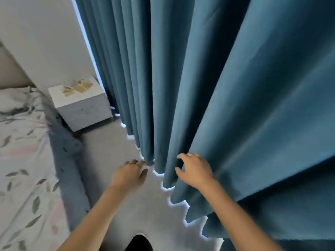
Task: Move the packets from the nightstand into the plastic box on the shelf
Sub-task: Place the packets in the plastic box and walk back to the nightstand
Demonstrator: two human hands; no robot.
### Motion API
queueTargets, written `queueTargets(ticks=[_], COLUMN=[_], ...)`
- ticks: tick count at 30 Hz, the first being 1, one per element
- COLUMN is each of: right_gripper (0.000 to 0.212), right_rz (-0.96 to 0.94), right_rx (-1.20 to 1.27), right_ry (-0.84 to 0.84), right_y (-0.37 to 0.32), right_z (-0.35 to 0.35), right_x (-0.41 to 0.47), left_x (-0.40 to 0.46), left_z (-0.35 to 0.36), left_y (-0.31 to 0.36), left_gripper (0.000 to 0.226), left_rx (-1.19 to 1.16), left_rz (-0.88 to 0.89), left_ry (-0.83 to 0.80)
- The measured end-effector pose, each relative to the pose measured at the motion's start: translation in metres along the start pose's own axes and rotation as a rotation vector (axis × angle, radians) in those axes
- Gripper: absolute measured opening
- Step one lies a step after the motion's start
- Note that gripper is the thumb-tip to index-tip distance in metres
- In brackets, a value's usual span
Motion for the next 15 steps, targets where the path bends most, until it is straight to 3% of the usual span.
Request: queueTargets(ticks=[5,15], right_gripper=[0.046,0.046], right_rz=[-0.180,-0.319], right_rx=[-0.025,-0.053], right_ry=[-0.080,-0.139], right_y=[-0.088,-0.257], right_z=[0.005,-0.007], right_x=[0.098,0.289], left_x=[0.030,0.124], left_z=[-0.038,-0.118], left_y=[-0.092,-0.272], left_gripper=[0.044,0.048], left_rx=[0.000,-0.028], left_rz=[-0.177,-0.405], left_ry=[0.059,0.049])
Point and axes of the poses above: each hand's wrist, its own x-axis towards the middle knuckle, its own z-axis out of the palm, y = z × x, the point moved 5 cm from there along x, towards the middle knuckle, and after that the axes turned 12 degrees about z, right-handed, at the moved point
